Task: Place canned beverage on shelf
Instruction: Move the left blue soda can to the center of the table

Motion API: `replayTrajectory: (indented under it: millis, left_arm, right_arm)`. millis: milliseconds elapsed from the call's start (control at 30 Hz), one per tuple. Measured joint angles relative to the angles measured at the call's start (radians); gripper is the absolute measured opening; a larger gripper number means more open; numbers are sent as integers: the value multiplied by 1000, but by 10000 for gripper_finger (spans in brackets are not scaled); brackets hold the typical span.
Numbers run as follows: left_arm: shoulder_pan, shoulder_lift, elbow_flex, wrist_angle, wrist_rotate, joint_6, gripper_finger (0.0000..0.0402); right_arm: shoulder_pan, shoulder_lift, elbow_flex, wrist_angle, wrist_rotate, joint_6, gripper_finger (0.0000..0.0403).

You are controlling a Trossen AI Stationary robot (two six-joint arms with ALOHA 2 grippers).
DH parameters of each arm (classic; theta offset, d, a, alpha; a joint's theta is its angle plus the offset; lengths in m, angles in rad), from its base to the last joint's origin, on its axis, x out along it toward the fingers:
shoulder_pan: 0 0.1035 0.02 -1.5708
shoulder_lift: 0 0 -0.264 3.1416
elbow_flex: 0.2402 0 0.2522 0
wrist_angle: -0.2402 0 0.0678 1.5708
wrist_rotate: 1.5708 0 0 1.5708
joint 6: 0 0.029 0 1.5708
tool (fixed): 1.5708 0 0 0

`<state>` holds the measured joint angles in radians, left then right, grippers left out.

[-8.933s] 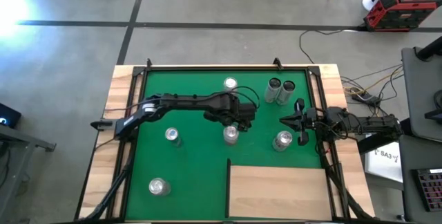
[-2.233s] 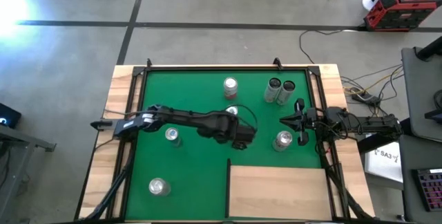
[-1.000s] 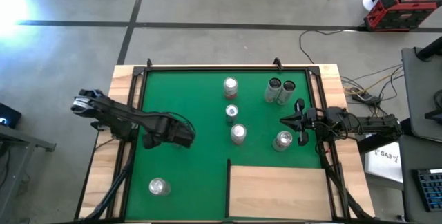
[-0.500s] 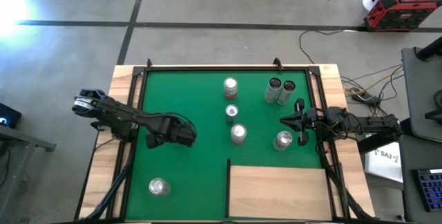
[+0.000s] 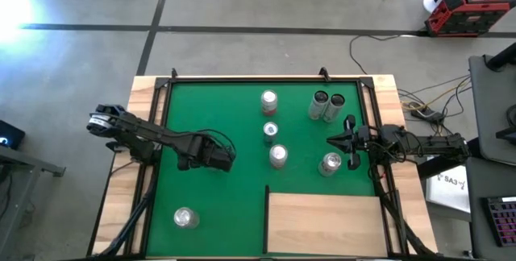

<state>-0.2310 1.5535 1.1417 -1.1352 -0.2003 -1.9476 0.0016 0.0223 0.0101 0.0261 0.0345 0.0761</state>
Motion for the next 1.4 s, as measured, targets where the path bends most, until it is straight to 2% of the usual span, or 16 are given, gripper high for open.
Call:
replayTrajectory:
  millis: [167, 400, 633, 800, 1167, 1400]
  left_arm:
    - [17, 69, 128, -59, -49, 98, 211]
    - [62, 244, 391, -215, -75, 243, 214]
    - [79, 342, 553, -226, -157, 396, 225]
    - [103, 375, 593, -203, -157, 467, 225]
    - [167, 406, 592, -72, -148, 642, 225]
    - [214, 437, 590, -28, -96, 721, 226]
  right_arm:
    - [0, 0, 0, 0, 0, 0, 22]
    - [0, 0, 0, 0, 0, 0, 22]
    - [0, 0, 0, 0, 0, 1, 22]
    - [0, 0, 0, 0, 0, 1, 22]
    - [0, 0, 0, 0, 0, 0, 22]
    - [0, 0, 0, 0, 0, 0, 22]
